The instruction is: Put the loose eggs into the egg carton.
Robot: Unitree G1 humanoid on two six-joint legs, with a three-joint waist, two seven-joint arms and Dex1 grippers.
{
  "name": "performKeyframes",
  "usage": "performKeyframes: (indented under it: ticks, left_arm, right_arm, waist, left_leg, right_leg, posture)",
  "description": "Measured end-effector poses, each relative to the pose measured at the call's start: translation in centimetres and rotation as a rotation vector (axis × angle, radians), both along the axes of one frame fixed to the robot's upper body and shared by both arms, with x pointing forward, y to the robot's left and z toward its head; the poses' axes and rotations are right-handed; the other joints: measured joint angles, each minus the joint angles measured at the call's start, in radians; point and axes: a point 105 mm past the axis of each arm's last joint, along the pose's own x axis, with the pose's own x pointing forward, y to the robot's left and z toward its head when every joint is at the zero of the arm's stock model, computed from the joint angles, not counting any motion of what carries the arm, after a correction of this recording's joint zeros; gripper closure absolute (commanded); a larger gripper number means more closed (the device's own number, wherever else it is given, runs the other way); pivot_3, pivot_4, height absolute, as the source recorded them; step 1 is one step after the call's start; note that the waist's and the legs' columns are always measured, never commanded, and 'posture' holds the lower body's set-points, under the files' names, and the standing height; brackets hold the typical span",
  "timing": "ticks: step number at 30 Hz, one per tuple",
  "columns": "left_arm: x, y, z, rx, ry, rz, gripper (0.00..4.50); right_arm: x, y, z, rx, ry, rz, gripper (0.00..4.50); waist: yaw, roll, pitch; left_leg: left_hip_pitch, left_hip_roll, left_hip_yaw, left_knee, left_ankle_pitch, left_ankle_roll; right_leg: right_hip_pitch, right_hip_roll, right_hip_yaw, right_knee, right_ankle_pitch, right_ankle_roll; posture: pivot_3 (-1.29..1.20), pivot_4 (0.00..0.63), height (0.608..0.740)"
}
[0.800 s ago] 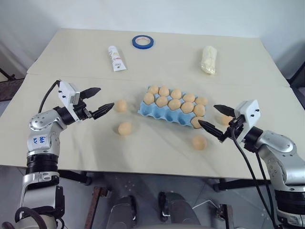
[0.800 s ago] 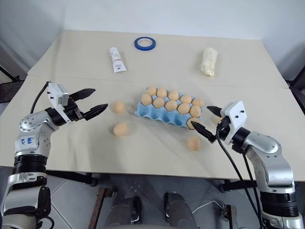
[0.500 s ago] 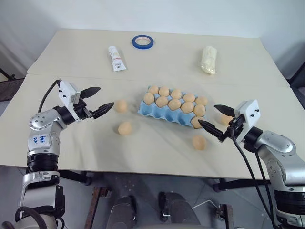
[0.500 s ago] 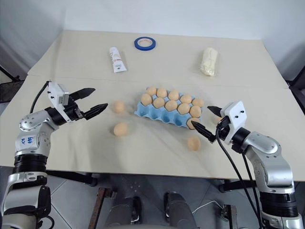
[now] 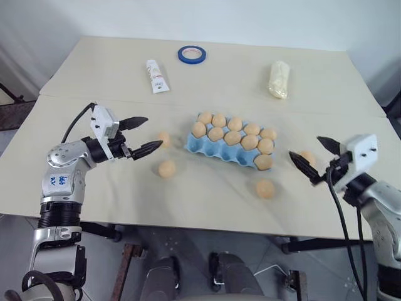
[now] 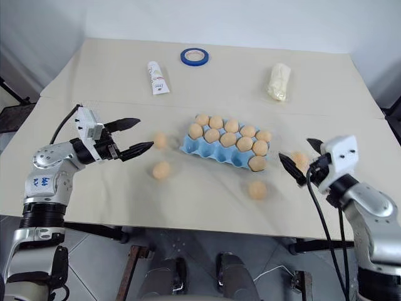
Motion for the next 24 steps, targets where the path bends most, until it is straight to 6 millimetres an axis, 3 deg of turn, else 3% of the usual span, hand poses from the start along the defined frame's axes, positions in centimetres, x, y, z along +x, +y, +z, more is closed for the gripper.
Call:
performKeyframes:
  ticks: [5, 12, 17, 24]
  left_arm:
    - [-0.9, -1.4, -0.6, 0.025, 0.017, -0.118, 0.02]
    - [-2.2, -1.7, -1.3, 0.052, 0.045, -0.239, 0.02]
    - [-2.6, -0.4, -2.1, 0.041, 0.071, -0.269, 0.02]
    - [-2.6, 1.4, -2.7, 0.006, 0.074, -0.245, 0.02]
  right_arm:
    - [-2.5, -1.0, -0.8, 0.010, 0.050, -0.052, 0.00]
    - [-5.2, 1.5, -1.5, 0.039, 0.108, 0.016, 0.00]
    - [-5.4, 4.6, -1.7, 0.085, 0.115, 0.070, 0.00]
    - [-4.0, 8.0, -3.0, 0.129, 0.159, 0.122, 0.00]
  waist:
    - [-0.008, 0.000, 0.000]
    - [-0.007, 0.000, 0.000]
    - [-0.007, 0.000, 0.000]
    - [-0.003, 0.000, 0.000]
  left_leg:
    - [0.002, 0.000, 0.001, 0.000, 0.001, 0.000]
    - [0.003, 0.000, 0.000, 0.000, 0.001, 0.000]
    - [0.002, 0.000, 0.000, 0.000, 0.001, 0.000]
    - [0.001, 0.000, -0.001, 0.000, 0.001, 0.001]
  right_leg:
    - [0.001, 0.001, 0.001, 0.002, 0.000, 0.000]
    - [0.001, 0.001, 0.001, 0.002, 0.000, 0.000]
    - [0.001, 0.001, 0.001, 0.002, 0.000, 0.000]
    - [0.000, 0.000, 0.001, 0.001, 0.000, -0.001]
  posture:
    - [0.00, 0.150, 0.740]
    - [0.00, 0.150, 0.740]
    - [0.00, 0.150, 0.740]
    - [0.00, 0.150, 0.740]
